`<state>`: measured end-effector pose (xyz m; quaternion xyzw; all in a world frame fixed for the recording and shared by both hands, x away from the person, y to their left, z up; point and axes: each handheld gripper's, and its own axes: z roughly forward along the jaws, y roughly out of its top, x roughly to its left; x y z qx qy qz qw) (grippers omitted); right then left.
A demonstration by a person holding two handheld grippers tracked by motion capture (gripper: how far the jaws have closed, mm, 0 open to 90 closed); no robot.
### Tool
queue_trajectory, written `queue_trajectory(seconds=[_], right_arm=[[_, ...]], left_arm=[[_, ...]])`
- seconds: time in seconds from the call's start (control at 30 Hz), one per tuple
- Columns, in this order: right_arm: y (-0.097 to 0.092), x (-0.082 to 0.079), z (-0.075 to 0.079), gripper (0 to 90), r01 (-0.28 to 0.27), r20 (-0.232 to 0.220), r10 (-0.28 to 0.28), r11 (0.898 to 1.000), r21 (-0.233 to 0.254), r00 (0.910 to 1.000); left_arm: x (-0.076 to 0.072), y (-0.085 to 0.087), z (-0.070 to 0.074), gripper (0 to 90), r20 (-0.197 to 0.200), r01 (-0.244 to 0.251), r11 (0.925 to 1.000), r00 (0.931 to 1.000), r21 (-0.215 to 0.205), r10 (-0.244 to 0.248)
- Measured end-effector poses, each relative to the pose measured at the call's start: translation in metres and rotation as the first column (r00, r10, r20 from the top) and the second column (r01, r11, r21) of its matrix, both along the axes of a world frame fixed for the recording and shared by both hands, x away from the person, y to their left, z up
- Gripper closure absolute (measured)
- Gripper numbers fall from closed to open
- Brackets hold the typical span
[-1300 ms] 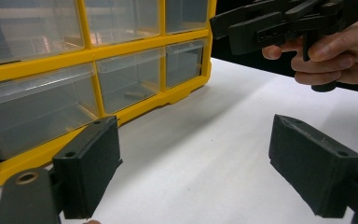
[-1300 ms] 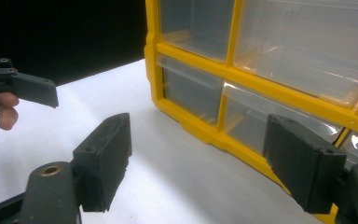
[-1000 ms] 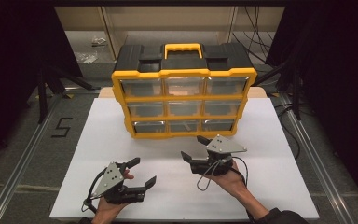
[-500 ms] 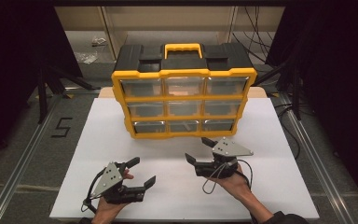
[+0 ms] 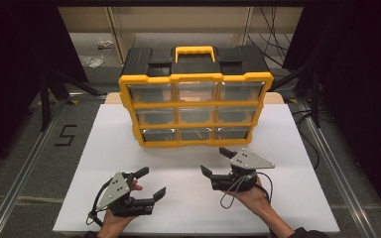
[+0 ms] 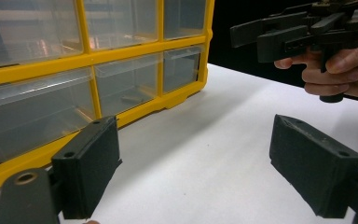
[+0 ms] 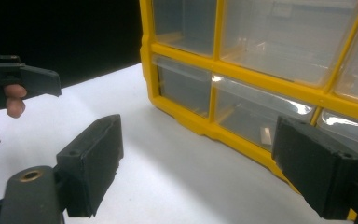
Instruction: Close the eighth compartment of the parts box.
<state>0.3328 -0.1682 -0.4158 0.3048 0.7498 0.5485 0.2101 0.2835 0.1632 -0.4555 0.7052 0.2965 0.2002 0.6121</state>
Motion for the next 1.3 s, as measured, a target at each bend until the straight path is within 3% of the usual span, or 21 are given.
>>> queue_trajectory(seconds=[0.43,1.07,1.3], right_arm=[[-0.007,-0.007,-0.005,16.1,0.007,0.014,-0.007,1.0,-0.009,0.9999],[-0.013,-0.014,-0.012,15.6,0.012,-0.005,-0.012,1.0,-0.017,0.9999],[-0.016,-0.017,-0.014,15.6,0.02,0.011,-0.02,1.0,-0.019,0.9997]], left_arm=[[0.0,0.0,0.0,15.7,0.003,0.001,1.0,1.0,-0.003,-0.001],[-0.001,0.0,0.0,15.7,0.001,-0.001,1.0,1.0,-0.001,0.001],[-0.001,0.0,0.0,15.7,0.001,0.0,1.0,1.0,0.0,0.0]])
